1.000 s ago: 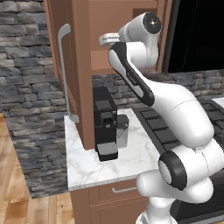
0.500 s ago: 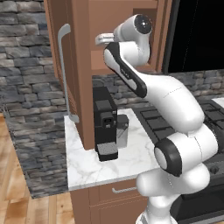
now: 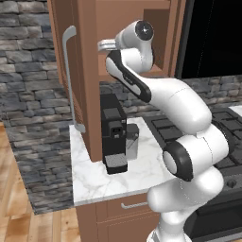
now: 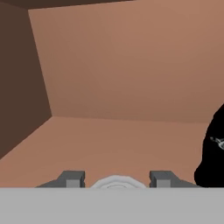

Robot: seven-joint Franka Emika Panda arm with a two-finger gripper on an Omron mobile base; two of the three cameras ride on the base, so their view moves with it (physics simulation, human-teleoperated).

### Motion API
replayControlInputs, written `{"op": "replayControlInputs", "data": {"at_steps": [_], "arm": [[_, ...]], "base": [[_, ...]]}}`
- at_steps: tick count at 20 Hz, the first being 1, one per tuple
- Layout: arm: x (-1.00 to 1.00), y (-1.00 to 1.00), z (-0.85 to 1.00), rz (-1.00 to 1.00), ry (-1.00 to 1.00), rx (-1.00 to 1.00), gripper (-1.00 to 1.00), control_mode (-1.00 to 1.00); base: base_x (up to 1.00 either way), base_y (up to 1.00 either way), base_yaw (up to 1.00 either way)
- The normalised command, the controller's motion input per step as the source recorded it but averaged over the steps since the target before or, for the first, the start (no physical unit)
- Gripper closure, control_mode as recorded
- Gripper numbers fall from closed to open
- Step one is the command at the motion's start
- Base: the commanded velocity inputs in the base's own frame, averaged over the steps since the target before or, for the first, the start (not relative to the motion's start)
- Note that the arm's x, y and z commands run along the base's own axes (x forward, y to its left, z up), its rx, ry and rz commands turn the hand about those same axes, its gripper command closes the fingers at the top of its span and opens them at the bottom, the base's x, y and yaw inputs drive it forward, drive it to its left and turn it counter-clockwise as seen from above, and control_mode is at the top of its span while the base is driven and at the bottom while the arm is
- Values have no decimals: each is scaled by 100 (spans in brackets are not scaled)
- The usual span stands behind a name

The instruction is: Sort all alcoholic drinks to one cabinet, and non-alcoholic drinks to the other.

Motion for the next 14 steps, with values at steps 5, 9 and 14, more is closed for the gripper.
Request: {"op": "replayControlInputs", "data": {"at_steps": [5,9,14], "arm": [[31,13,-13,0,0,0,100,-100],[33,12,-6,0,0,0,100,-100],[33,19,-2,0,0,0,100,-100]], "base": [[0,0,0],[0,0,0],[0,0,0]]}}
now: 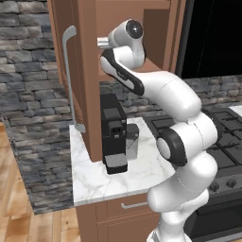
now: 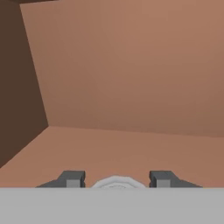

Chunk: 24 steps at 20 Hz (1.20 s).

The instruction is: Sort all alcoholic drinks to one cabinet, and non-alcoholic drinks to the other.

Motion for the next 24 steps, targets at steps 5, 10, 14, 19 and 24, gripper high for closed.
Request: {"op": "replayControlInputs", "data": {"at_steps": [5,10,14,19,24], "arm": [[3,10,-18,0,0,0,-100,-100],[0,5,-11,0,0,0,-100,-100],[0,0,0,0,0,0,-100,-100],[9,0,0,0,0,0,-100,-100],[26,0,0,0,0,0,-100,-100]], "base": [[0,0,0],[0,0,0],[0,0,0],[0,0,0],[0,0,0]]}}
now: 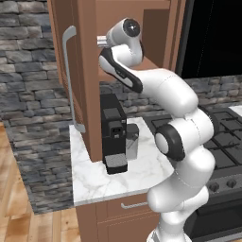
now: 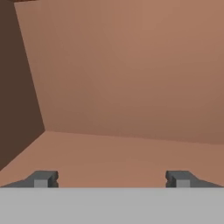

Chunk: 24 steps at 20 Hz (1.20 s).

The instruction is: Sort all alcoholic drinks to one cabinet, and non-alcoholic drinks to the other.

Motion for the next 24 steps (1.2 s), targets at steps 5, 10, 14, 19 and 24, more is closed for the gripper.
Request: {"op": "replayControlInputs", "data": {"at_steps": [5,10,14,19,24], "arm": [[46,0,0,0,0,0,-100,-100],[34,2,0,0,0,0,-100,-100],[25,11,0,0,0,0,-100,-100],[-2,11,0,0,0,0,-100,-100],[-18,13,0,0,0,0,-100,-100]], "base": [[0,0,0],[0,0,0],[0,0,0],[0,0,0],[0,0,0]]}}
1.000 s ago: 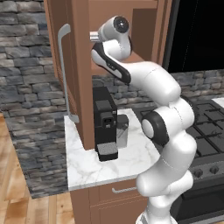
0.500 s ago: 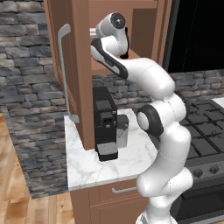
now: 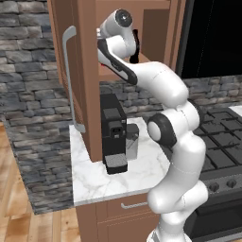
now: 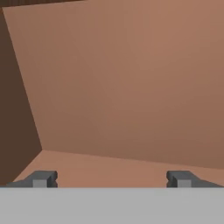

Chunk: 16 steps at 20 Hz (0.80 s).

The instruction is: Sort all alcoholic drinks to one cabinet, and non-alcoholic drinks to the other.

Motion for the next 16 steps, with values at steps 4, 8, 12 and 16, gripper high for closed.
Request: {"op": "replayControlInputs", "data": {"at_steps": [4,8,12,16], "arm": [[-39,5,-2,0,0,0,-100,-100],[-77,0,-17,0,0,0,-100,-100],[-90,0,-26,0,0,0,-100,-100],[-94,0,-28,0,0,0,-100,-100]], "base": [[0,0,0],[0,0,0],[0,0,0],[0,0,0]]}}
